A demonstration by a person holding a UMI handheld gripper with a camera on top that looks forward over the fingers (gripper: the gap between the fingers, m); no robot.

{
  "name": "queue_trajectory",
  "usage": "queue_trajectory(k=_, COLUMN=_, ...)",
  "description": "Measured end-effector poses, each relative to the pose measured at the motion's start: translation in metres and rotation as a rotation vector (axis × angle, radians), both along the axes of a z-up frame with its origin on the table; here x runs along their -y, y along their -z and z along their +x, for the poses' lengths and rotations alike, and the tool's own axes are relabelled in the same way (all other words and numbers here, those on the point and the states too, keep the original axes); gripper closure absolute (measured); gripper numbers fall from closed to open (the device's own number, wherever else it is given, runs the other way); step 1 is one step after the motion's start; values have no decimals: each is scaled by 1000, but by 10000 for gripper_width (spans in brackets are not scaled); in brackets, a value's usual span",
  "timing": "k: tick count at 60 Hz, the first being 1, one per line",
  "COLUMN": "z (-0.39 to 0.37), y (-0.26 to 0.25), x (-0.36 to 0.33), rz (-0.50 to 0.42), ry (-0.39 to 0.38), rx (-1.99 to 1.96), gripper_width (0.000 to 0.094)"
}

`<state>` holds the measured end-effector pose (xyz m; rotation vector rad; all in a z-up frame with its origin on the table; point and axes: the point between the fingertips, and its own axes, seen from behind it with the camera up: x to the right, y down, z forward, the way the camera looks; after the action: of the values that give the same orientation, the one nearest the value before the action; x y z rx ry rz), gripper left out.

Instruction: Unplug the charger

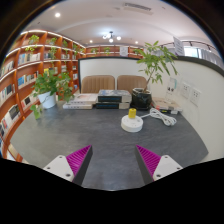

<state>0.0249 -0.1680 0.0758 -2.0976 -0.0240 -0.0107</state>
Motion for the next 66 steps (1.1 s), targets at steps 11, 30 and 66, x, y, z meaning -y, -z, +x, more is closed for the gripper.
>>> queue_trajectory(k=11, z=63, y=12, x=-102, rz=6, ry=44, rx=0, gripper_width=97)
queue_trajectory(k=30, z=92, y=36, x=-236, rz=37, ry=3, rx=-16, gripper_width=338)
queue_trajectory(k=66, z=164, y=-194, x=-268, rz=342, ry=31, rx=-54, gripper_width=881)
